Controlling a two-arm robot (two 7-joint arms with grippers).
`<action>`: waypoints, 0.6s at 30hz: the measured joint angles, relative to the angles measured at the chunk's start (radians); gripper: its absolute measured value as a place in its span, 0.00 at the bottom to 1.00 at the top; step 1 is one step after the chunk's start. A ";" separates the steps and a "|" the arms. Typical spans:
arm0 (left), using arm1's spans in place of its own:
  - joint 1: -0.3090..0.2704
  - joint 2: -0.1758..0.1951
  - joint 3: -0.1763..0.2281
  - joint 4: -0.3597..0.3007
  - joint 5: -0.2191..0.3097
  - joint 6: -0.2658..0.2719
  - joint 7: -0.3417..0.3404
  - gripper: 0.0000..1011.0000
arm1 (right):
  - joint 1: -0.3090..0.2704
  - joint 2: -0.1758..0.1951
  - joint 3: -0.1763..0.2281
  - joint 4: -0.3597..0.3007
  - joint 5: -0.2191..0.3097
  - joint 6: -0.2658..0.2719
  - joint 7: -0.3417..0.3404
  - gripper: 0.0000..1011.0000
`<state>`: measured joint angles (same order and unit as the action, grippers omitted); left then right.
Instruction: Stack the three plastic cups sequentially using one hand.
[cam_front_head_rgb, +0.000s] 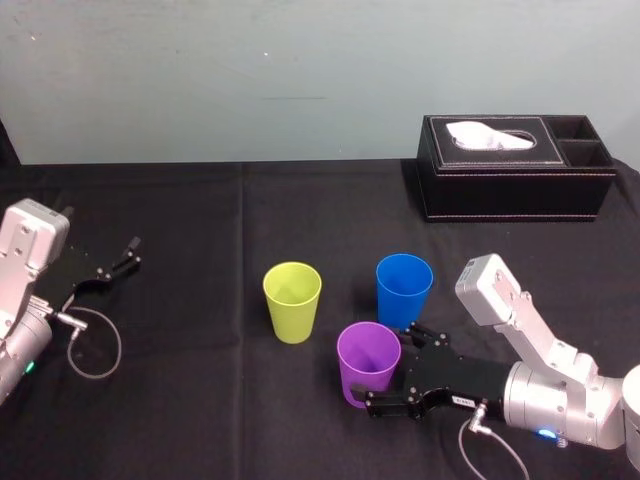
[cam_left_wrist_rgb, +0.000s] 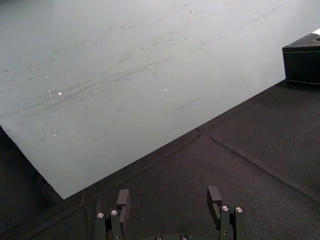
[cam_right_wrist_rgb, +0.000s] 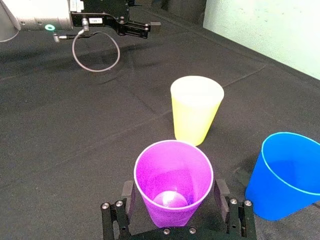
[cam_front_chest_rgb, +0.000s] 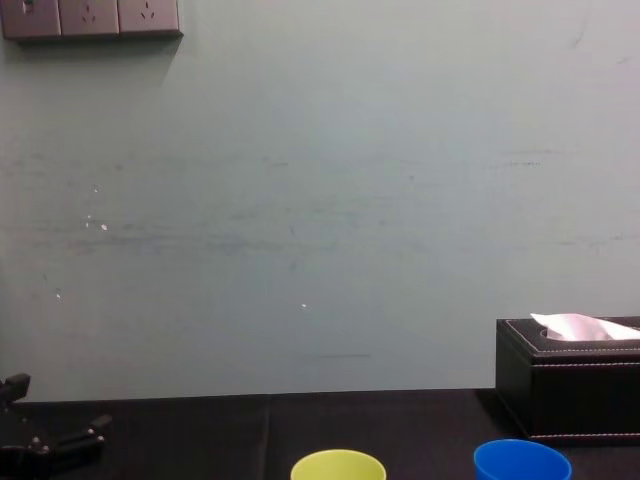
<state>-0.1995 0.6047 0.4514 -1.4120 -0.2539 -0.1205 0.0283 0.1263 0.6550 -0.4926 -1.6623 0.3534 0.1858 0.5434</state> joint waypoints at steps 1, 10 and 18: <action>0.000 0.000 0.000 0.000 0.000 0.000 0.000 1.00 | 0.001 -0.001 0.000 0.001 0.000 0.001 0.000 0.99; 0.000 0.000 0.000 0.000 0.000 0.000 0.000 1.00 | 0.000 0.000 0.001 0.000 0.000 0.001 0.001 0.99; 0.000 0.000 0.000 0.000 0.000 0.000 0.000 1.00 | -0.001 0.001 0.001 -0.001 0.001 0.001 0.001 0.88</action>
<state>-0.1995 0.6047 0.4514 -1.4120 -0.2539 -0.1205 0.0283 0.1254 0.6559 -0.4913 -1.6629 0.3542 0.1865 0.5444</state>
